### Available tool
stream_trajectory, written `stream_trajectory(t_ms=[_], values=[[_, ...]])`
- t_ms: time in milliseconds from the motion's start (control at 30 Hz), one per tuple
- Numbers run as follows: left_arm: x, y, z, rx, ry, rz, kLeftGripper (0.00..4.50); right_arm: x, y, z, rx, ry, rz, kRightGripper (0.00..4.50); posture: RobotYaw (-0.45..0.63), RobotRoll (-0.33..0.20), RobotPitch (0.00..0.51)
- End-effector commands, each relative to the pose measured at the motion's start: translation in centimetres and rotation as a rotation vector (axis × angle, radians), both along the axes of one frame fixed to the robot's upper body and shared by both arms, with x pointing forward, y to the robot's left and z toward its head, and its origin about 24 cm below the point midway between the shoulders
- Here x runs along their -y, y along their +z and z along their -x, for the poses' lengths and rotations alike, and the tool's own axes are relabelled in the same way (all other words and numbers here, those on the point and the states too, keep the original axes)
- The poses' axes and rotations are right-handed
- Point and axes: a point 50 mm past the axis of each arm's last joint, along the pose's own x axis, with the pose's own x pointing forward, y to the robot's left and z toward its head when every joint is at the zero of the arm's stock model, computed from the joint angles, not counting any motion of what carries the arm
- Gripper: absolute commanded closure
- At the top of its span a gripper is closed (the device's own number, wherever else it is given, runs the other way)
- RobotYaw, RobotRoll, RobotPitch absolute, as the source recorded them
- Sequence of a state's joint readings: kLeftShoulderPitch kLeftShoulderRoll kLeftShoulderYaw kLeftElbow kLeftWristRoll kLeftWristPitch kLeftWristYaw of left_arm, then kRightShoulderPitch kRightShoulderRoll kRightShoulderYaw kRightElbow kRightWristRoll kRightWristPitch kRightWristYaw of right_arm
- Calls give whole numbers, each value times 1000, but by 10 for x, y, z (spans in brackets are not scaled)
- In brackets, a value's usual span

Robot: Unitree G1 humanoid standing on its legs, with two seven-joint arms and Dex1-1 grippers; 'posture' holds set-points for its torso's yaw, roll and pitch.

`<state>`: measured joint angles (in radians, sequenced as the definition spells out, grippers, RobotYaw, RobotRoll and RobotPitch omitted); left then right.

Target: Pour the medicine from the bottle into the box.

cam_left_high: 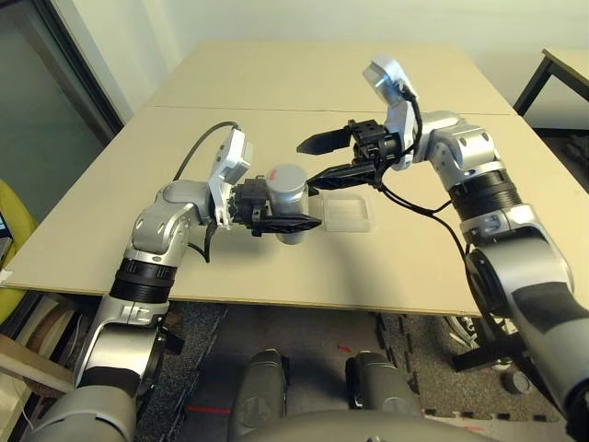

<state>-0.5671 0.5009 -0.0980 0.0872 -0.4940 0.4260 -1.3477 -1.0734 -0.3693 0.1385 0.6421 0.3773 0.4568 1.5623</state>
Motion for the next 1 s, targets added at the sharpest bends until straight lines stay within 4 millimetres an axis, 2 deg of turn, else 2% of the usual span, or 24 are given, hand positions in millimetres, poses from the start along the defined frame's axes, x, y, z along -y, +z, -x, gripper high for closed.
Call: stream_trajectory(t_ms=[33,200,333,500,733,1000], values=[[0,2,3,11,-14,3,1751,14,2,-4,12,-54,-4,0,4,0,0],[-1,2,2,13,-10,1,1751,22,3,-3,12,-75,14,0,0,0,0],[-3,2,0,13,-2,-2,1751,21,15,4,6,-68,-35,0,-9,0,0],[-3,3,-2,15,-5,-3,1751,6,23,15,20,-16,-74,0,-15,0,0],[-3,3,-5,20,-3,-5,1751,-15,23,31,18,71,-80,0,-14,0,0],[-2,3,-5,23,-9,-2,1751,-35,12,29,59,64,-51,0,-7,0,0]])
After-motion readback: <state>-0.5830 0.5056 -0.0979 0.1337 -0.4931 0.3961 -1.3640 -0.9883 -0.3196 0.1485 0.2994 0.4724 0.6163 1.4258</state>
